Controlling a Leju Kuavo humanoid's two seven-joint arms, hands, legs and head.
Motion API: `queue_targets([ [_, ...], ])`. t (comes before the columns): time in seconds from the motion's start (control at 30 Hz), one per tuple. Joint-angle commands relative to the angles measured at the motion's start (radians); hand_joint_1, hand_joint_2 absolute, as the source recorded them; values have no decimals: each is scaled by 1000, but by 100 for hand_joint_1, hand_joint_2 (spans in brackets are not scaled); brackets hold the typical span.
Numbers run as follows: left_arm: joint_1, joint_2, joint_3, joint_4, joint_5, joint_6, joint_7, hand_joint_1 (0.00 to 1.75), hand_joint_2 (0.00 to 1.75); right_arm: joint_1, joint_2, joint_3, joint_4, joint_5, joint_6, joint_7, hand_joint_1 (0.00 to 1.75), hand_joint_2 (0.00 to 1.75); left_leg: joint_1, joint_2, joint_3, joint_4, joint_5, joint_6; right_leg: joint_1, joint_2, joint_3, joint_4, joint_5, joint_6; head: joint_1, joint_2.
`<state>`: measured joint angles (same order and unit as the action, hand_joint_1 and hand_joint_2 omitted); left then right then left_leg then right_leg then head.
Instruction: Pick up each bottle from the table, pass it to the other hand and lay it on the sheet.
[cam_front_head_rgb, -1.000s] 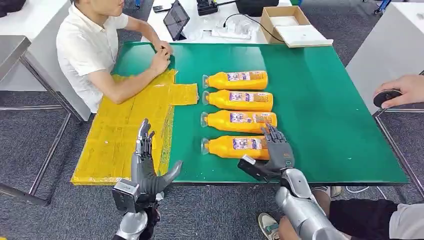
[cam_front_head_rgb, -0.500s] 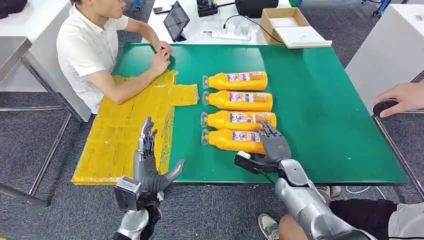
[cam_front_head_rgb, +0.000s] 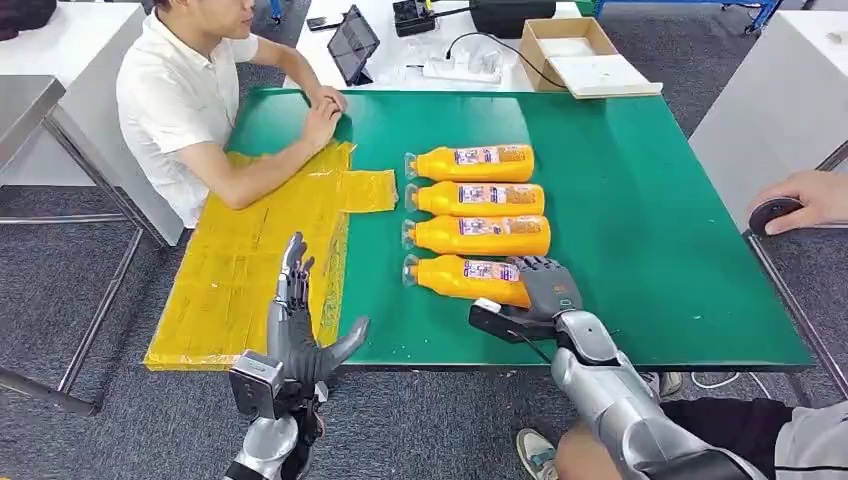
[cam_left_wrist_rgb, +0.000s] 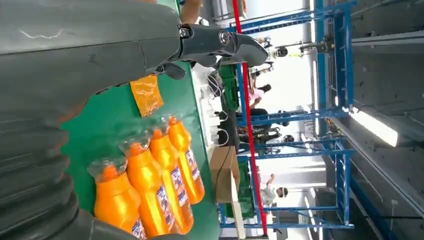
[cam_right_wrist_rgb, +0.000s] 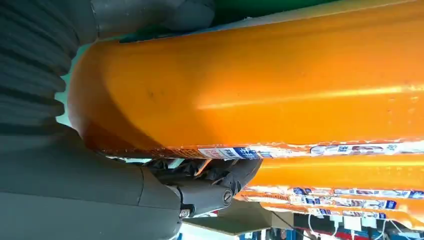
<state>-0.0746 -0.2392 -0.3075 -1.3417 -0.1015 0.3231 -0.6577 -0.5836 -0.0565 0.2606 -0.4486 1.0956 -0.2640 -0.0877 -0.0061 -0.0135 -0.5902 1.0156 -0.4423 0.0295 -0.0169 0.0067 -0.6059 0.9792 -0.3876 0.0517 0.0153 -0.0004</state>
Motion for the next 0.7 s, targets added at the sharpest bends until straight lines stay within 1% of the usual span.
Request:
queue_targets([
  [0.03, -13, 17, 13, 42, 12, 7, -15, 0, 175, 70, 35, -24, 50, -99, -42, -118, 171, 175, 2, -1, 4, -3, 0, -3, 3, -3, 5, -4, 0, -3, 0, 0],
  [0.1, -12, 17, 13, 41, 12, 7, -15, 0, 175, 71, 38, -23, 50, -99, -42, -118, 171, 175, 2, -1, 3, -2, 0, -2, 2, -2, 4, -2, -1, -2, 0, 0],
  [0.13, -7, 15, 15, 34, 14, 10, -17, 0, 175, 78, 43, -34, 30, -122, -65, -150, 166, 175, 2, 0, 4, -2, 0, -2, 2, -2, 5, -2, -1, -3, 0, 0],
  [0.17, -6, 14, 16, 32, 15, 11, -17, 0, 175, 80, 45, -36, 25, -129, -72, -161, 168, 175, 2, 1, 3, -2, -1, -2, 2, -1, 4, -2, 0, -2, 0, 0],
  [0.2, -2, 10, 24, 26, 22, 18, -22, 0, 175, 88, 54, -54, 0, -164, -102, -210, 166, 175, 2, 2, 4, -3, -1, -3, 2, 0, 4, -3, 0, -3, 0, 0],
  [0.23, 4, 6, 32, 16, 35, 24, -23, 0, 175, 99, 66, -64, -41, -204, -121, -255, 173, 175, 2, 1, 3, -1, -1, -2, 2, 0, 3, -2, 0, -2, 0, 0],
  [0.27, 7, 0, 41, 11, 47, 30, -23, 0, 175, 107, 73, -75, -68, -229, -139, -284, 175, 175, 2, 2, 4, -2, -1, -3, 2, 0, 4, -2, -1, -2, 0, 0],
  [0.3, 10, -5, 50, 4, 62, 35, -20, 0, 175, 124, 77, -70, -124, -252, -146, -296, 175, 175, 2, 3, 4, -2, -1, -3, 3, 0, 4, -2, 0, -3, 0, 0],
  [0.33, 13, -15, 67, -2, 94, 41, -11, 0, 175, 149, 85, -79, -202, -292, -178, -323, 175, 175, 2, 4, 3, -1, -1, -3, 2, 1, 2, -1, 0, -2, 0, 0],
  [0.37, 12, -12, 66, -3, 97, 40, -10, 0, 175, 159, 82, -69, -237, -296, -167, -313, 175, 175, 2, 5, 2, -1, -1, -3, 2, 2, 2, -1, 0, -3, 0, 0],
  [0.43, 12, -12, 65, -3, 97, 40, -10, 0, 175, 162, 82, -66, -247, -296, -164, -306, 175, 175, 2, 5, 0, 0, -1, -3, 2, 1, 0, 0, -1, -3, 0, 0],
  [0.53, 17, -23, 86, -6, 154, 50, 14, 0, 175, 218, 92, -78, -401, -382, -267, -362, 175, 175, 1, 3, -3, 0, -1, -2, 1, 0, -3, 1, -1, -2, 0, 0],
  [0.63, 26, -21, 101, -1, 199, 55, 39, 0, 175, 280, 101, -87, -565, -434, -327, -375, 175, 175, 1, 0, -6, 0, -1, -2, 1, 1, -4, 1, -1, -1, 0, 0],
  [0.7, 31, -18, 107, 4, 212, 54, 46, 0, 175, 302, 101, -83, -615, -440, -338, -374, 175, 175, 1, 0, -6, 0, -1, -2, 1, 1, -4, 1, -1, -2, 0, 0],
])
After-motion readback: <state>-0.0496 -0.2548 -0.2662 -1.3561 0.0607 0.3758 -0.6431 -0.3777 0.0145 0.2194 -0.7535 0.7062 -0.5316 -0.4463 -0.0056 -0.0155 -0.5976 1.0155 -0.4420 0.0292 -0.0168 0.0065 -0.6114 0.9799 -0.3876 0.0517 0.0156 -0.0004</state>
